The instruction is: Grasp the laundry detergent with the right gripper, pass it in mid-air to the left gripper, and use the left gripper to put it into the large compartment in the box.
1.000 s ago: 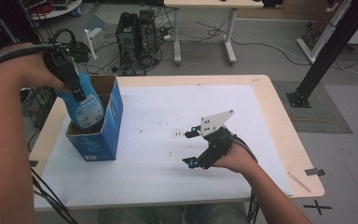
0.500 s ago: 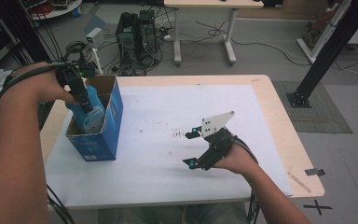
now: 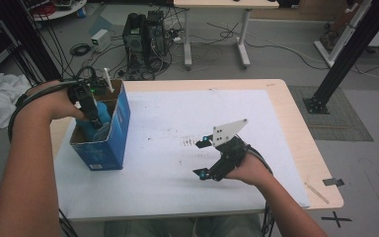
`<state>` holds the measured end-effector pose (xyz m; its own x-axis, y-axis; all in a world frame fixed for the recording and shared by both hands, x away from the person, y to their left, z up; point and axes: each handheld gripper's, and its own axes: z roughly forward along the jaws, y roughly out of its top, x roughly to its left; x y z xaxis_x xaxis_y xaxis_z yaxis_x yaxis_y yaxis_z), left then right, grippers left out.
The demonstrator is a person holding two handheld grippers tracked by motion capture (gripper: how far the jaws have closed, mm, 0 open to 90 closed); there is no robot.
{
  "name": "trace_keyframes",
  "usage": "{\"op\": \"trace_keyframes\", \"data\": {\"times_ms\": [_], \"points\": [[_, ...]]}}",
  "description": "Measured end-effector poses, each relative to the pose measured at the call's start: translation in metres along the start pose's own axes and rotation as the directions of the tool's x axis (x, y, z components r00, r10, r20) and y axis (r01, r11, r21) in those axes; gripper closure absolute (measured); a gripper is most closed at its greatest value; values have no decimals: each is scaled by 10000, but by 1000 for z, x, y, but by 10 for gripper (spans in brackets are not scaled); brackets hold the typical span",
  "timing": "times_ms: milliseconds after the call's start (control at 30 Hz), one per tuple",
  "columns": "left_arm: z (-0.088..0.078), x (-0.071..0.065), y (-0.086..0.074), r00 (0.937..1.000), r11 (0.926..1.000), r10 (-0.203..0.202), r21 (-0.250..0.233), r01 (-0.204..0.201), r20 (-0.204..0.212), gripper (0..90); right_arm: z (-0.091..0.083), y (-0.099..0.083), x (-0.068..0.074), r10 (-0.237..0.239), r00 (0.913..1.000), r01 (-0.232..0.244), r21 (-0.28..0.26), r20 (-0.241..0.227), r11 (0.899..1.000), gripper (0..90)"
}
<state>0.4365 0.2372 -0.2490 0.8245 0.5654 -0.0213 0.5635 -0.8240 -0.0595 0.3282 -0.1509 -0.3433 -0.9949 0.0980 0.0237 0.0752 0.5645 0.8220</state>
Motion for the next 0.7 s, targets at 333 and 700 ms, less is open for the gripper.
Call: {"op": "trace_keyframes", "data": {"times_ms": [333, 700], "points": [[16, 1, -1, 9996, 9995, 268, 156, -268, 20, 383, 2, 0, 0, -15, 10000, 15, 0, -57, 10000, 127], [31, -2, 1, 9984, 9984, 549, 171, -548, -95, 382, 5, 0, 1, -14, 10000, 14, 43, -51, 10000, 127]]}}
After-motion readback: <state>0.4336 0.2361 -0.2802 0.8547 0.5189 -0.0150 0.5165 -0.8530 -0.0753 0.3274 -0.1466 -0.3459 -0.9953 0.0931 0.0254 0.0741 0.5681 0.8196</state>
